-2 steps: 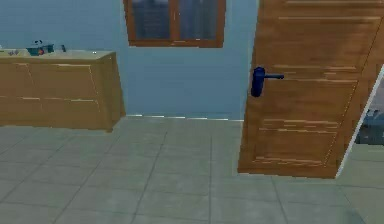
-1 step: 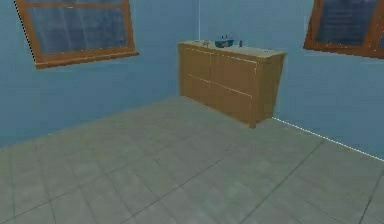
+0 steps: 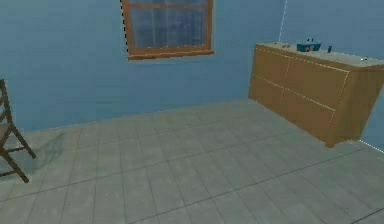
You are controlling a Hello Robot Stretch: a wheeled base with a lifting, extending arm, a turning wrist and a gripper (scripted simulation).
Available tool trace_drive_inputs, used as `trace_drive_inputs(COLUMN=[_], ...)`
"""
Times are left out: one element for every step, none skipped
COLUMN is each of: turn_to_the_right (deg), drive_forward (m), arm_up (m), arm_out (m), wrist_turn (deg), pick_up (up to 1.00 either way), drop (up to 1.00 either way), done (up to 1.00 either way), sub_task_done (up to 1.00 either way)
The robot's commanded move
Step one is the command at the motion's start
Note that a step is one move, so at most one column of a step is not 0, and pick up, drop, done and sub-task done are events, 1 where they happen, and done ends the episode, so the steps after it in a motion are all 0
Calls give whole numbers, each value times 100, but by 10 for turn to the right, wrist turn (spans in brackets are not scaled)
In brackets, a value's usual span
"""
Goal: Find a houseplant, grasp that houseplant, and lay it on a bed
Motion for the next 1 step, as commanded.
trace_drive_inputs(turn_to_the_right=[0], drive_forward=[5], arm_up=[0], arm_out=[0], wrist_turn=[0], pick_up=[0], drop=[0], done=[0], sub_task_done=[0])
